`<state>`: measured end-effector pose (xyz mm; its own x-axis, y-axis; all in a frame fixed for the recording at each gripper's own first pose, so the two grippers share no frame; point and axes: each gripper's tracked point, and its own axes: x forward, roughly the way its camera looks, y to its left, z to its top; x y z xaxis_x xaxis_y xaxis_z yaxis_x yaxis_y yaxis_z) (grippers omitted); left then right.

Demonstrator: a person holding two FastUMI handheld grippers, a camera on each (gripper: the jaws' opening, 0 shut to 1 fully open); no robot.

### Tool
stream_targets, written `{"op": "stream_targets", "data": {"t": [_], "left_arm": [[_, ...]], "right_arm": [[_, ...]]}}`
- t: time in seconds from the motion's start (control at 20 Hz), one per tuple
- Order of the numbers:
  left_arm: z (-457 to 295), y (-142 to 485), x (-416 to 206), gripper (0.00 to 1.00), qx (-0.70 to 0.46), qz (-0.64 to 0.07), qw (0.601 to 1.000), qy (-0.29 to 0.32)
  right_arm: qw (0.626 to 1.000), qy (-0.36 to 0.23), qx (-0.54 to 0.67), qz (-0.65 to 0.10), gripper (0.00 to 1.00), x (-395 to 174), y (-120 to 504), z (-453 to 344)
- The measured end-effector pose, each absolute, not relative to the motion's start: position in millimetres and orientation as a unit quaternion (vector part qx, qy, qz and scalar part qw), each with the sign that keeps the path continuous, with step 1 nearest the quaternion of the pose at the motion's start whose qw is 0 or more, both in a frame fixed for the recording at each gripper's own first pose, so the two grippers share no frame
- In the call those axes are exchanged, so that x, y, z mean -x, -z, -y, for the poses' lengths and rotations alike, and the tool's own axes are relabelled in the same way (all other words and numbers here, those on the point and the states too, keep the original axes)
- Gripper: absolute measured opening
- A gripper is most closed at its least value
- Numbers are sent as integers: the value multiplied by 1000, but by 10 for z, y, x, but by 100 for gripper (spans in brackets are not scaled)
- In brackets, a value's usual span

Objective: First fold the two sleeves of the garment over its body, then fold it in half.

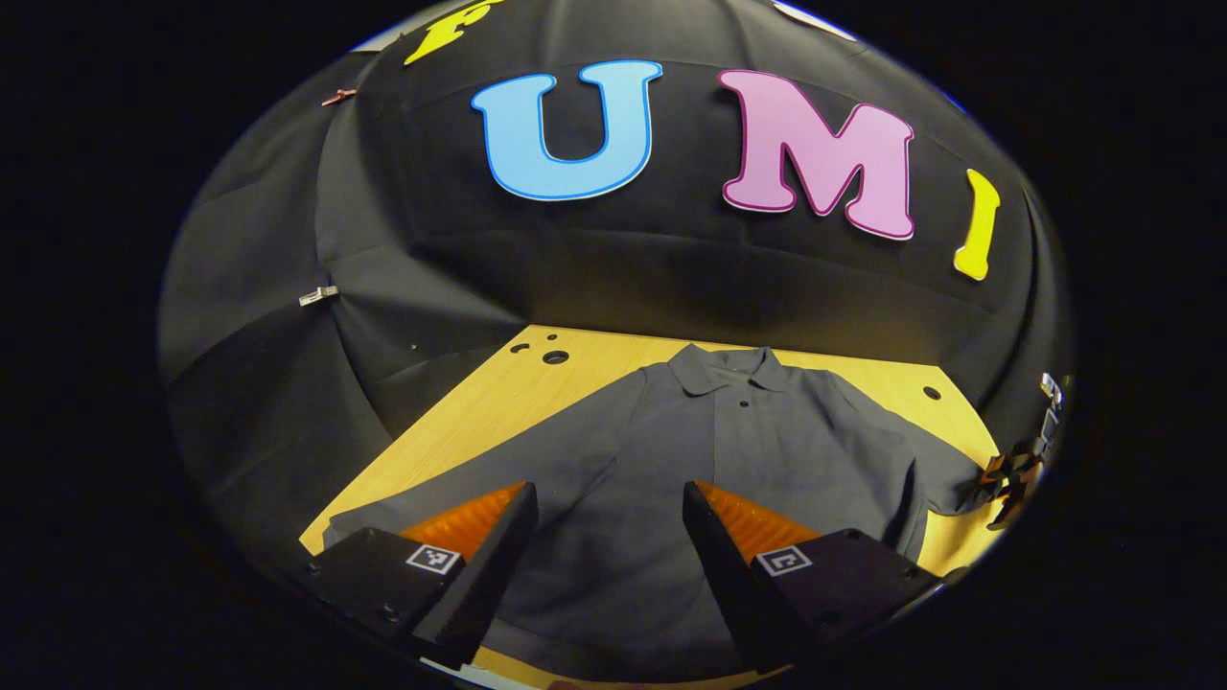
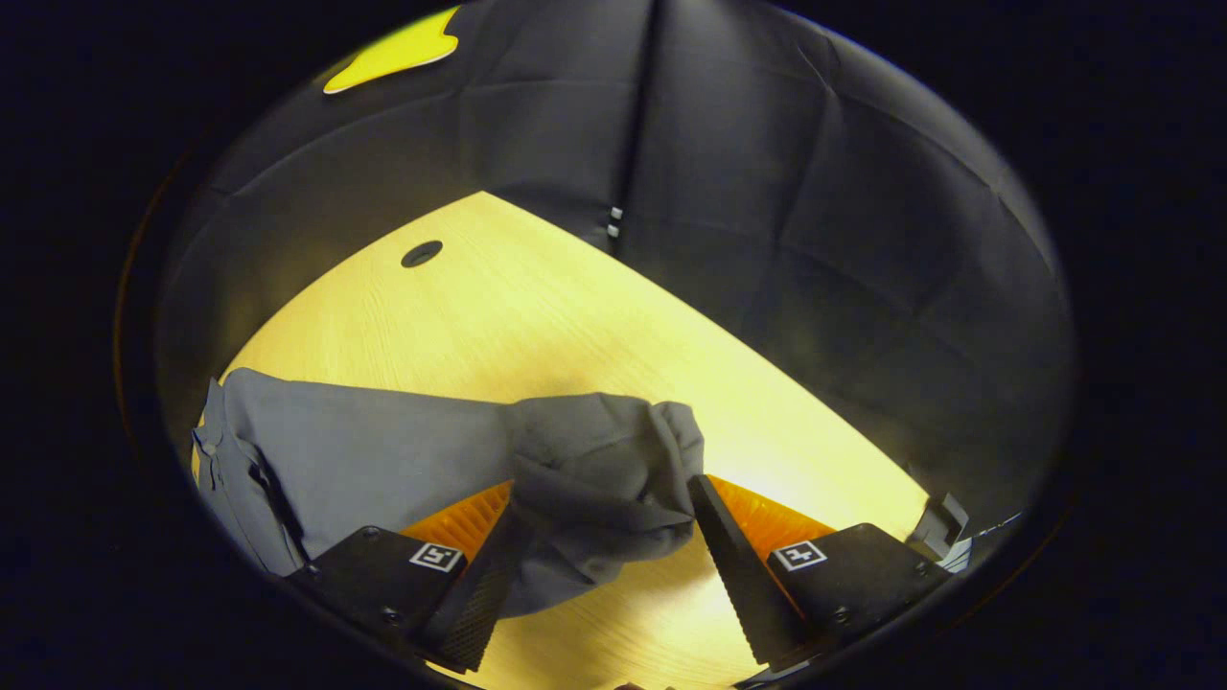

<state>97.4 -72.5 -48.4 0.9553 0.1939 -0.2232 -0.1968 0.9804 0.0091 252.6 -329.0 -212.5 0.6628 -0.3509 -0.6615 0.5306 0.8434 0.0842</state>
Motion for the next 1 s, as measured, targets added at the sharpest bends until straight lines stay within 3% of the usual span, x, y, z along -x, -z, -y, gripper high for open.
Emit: {"op": "stream_targets", "data": {"t": [0.1,0.2,0.35,0.4,0.45,0.95,1.0], "left_arm": [[752,521,-986,96,9,-116,988,-98],[779,556,-996,96,13,-121,988,-97],[841,577,-1017,96,14,-123,988,-91],[843,583,-1028,96,11,-124,988,-88],[846,581,-1024,96,9,-125,988,-86],[709,563,-882,95,-3,-136,988,-77],[666,562,-869,95,-1,-138,987,-78]], "right_arm": [[904,247,-142,-318,100,-2575,2093,3286],[912,224,-130,-318,89,-2623,2091,3176],[922,198,-119,-310,24,-2726,2097,3007],[925,193,-119,-304,14,-2749,2085,2998],[928,187,-122,-300,10,-2752,2076,2997],[952,148,-65,-260,10,-2681,1470,2815],[956,142,-59,-252,5,-2683,1350,2723]]}}
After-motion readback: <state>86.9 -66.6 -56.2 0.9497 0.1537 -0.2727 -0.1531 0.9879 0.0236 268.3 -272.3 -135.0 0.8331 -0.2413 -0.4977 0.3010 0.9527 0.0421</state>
